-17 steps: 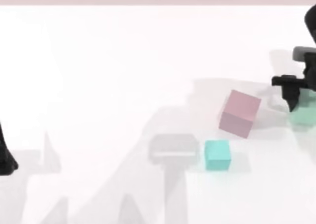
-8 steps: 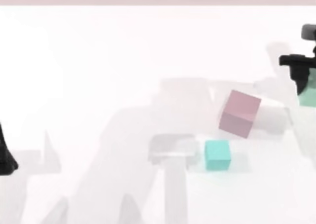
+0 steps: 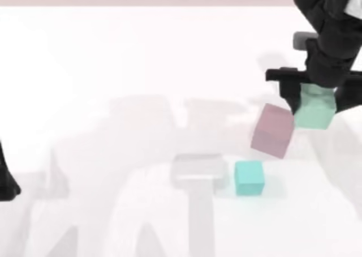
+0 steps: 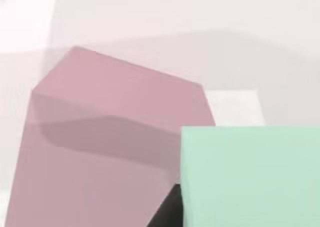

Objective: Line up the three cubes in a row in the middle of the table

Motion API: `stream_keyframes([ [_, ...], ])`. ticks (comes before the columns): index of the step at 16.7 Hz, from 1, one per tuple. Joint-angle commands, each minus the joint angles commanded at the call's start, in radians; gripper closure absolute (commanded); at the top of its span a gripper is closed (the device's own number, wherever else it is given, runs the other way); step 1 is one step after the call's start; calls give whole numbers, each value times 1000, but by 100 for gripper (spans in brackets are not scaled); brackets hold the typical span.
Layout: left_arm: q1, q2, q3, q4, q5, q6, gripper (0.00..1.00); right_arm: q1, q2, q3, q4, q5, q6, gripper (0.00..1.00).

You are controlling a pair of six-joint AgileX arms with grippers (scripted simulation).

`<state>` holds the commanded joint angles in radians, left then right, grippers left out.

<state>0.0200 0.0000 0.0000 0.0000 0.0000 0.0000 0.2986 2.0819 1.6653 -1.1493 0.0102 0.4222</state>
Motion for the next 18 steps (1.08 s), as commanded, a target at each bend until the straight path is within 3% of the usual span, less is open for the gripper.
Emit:
stream_keyframes([
  [5, 0, 0, 0, 0, 0, 0, 0, 340, 4, 39, -42, 3, 247, 100],
  [8, 0, 0, 0, 0, 0, 0, 0, 459, -7, 51, -51, 6, 350, 100],
  [18, 0, 0, 0, 0, 0, 0, 0, 482, 8, -5, 22, 6, 377, 100],
])
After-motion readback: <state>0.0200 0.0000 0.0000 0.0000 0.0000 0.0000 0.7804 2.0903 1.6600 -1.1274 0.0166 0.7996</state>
